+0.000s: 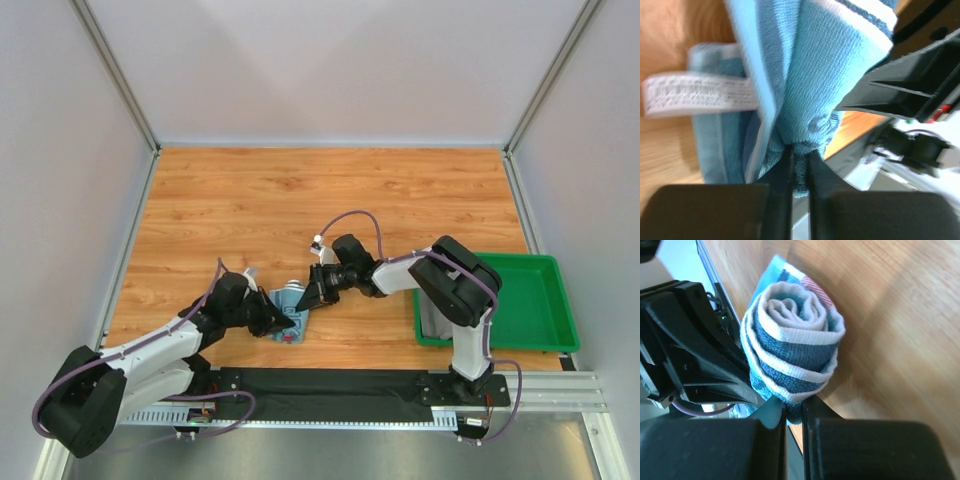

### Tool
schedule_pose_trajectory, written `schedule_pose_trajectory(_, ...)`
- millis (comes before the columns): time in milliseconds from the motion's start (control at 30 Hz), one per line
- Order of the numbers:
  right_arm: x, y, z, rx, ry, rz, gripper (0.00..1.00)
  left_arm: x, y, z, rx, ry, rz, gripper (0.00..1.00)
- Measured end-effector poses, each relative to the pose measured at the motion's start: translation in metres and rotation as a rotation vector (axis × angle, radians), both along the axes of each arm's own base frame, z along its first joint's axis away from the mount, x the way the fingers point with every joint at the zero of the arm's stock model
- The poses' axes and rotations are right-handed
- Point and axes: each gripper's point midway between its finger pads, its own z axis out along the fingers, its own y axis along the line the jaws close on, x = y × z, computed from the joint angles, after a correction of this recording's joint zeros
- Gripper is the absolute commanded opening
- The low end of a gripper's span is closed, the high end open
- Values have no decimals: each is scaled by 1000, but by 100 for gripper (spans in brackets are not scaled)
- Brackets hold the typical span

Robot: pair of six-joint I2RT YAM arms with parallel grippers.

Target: Roll the towels

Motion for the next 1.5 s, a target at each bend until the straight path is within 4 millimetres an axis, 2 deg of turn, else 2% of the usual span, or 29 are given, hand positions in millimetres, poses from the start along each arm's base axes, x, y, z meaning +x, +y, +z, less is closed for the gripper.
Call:
schedule_pose_trajectory(67, 3, -6, 3, -22, -10, -37, 0, 4, 3, 3, 62, -17, -28, 33)
schedule_pose_trajectory(100, 6, -9, 5, -41, -18, -58, 0, 8, 4, 5, 92, -32, -36, 42)
schedule_pose_trajectory(167, 12, -18, 8, -88, -41, -99, 0, 14, 10, 8, 157, -63, -50, 50)
schedule_pose_trajectory(200, 16, -24, 9, -120, -52, -120, 0, 16, 13, 9, 182, -72, -56, 66)
schedule_pose_trajectory(233, 19, -30, 10, -155, -62, -141, 0, 17, 18, 8, 224, -83, -70, 69)
schedule_pose_trajectory(367, 29, -53, 10, -290, -83, -209, 0, 15, 30, 5, 399, -94, -130, 69)
schedule_pose_trajectory(433, 31, -62, 9, -341, -82, -231, 0, 16, 25, 15, 500, -152, -192, 68)
schedule_pose_trajectory(633, 31, -71, 8, -415, -62, -248, 0, 27, -23, 70, 622, -453, -329, 68)
schedule_pose_trajectory(733, 30, -74, 8, -435, -53, -247, 0, 26, -47, 80, 652, -558, -400, 68)
schedule_pose_trajectory(833, 28, -75, 8, -447, -45, -245, 0, 27, -63, 73, 692, -600, -461, 68)
schedule_pose_trajectory(900, 28, -76, 8, -452, -41, -244, 0, 27, -71, 61, 725, -612, -504, 68)
schedule_pose_trajectory(1100, 26, -77, 8, -461, -33, -241, 0, 26, -81, 30, 781, -606, -582, 66)
schedule_pose_trajectory(1333, 25, -78, 8, -466, -28, -235, 0, 22, -88, 27, 788, -635, -611, 64)
schedule_pose_trajectory(1500, 26, -76, 7, -466, -25, -225, 0, 20, -97, 34, 806, -669, -621, 65)
